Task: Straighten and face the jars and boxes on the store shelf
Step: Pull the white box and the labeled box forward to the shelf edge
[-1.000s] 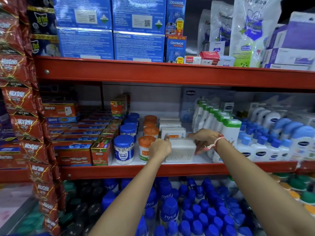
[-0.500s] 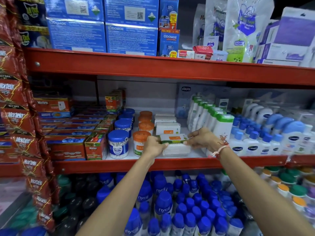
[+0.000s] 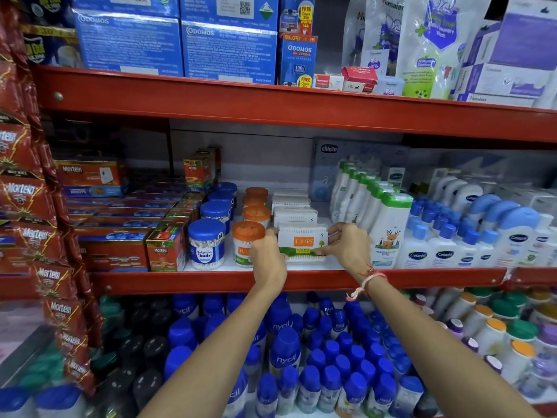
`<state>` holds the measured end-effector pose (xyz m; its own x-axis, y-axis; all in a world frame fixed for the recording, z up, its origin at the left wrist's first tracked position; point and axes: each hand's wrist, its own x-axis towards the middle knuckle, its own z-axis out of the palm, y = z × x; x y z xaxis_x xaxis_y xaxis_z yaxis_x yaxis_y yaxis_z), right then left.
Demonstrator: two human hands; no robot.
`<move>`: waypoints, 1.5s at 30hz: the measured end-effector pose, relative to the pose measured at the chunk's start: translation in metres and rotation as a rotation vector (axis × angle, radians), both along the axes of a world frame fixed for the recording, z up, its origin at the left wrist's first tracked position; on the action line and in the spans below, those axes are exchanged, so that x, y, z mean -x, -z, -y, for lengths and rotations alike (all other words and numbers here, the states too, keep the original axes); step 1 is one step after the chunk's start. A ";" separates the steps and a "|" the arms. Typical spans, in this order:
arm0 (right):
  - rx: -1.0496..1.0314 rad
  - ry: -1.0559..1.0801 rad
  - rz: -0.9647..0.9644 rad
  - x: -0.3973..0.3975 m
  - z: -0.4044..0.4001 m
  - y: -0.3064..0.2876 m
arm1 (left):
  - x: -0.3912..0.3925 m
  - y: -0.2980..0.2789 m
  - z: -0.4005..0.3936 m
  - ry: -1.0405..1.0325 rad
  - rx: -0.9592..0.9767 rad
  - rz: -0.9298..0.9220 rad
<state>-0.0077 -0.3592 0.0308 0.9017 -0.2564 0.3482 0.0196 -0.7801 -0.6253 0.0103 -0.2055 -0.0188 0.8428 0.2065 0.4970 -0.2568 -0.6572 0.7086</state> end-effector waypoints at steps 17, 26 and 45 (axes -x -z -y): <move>-0.004 0.020 0.044 -0.002 0.000 0.011 | -0.002 0.010 -0.005 0.060 -0.022 0.011; -0.015 0.041 0.029 0.002 0.002 0.008 | -0.003 0.010 -0.007 0.136 0.006 -0.011; 0.224 0.065 0.061 0.023 -0.012 -0.010 | 0.025 -0.012 -0.036 0.271 0.024 0.004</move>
<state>-0.0308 -0.3468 0.0411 0.8614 -0.2236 0.4561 -0.0030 -0.9001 -0.4356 -0.0143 -0.1695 -0.0070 0.8671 -0.0148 0.4979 -0.4240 -0.5466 0.7221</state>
